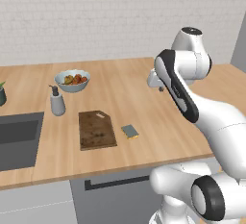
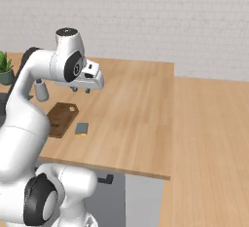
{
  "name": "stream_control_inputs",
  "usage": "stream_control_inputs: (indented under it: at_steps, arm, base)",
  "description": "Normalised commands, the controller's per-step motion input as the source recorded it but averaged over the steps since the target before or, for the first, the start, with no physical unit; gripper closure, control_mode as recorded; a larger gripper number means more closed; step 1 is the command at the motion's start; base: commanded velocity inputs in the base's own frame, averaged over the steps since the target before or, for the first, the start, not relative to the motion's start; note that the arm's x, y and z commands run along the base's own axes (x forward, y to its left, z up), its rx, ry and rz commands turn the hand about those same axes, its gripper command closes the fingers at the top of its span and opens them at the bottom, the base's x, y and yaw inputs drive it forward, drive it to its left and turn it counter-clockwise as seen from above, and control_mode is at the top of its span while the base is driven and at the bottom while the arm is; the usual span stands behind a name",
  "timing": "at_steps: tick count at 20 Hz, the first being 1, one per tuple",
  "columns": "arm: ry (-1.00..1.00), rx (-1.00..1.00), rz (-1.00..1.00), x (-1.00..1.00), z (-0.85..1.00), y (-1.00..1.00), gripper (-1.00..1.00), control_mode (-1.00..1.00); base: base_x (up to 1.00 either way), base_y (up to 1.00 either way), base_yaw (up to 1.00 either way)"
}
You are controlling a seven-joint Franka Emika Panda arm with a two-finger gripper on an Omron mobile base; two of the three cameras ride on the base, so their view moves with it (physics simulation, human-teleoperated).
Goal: Pick up the sponge from the counter and clean the cutting board by briefly scrubbing or pressing down on the cutting board. Once finished, release the sponge.
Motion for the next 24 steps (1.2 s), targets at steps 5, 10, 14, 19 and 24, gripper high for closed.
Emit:
stream_control_inputs:
  at_steps: [5,10,14,19,24]
  arm:
    - [-0.02,0.0,0.0,-0.35,-0.01,0.01,-1.0,-1.0]
    - [-0.01,0.0,0.0,-0.25,-0.54,0.51,-1.0,-1.0]
    - [0.01,-0.02,0.0,0.01,-0.66,0.91,-1.0,-1.0]
    - [0.01,-0.09,0.04,0.32,-0.62,0.47,-1.0,-1.0]
    - [0.08,-0.01,0.08,0.48,-0.36,0.0,-1.0,-1.0]
  base:
    - [0.0,0.0,0.0]
    - [0.0,0.0,0.0]
    - [0.0,0.0,0.0]
    - [0.0,0.0,0.0]
    - [0.0,0.0,0.0]
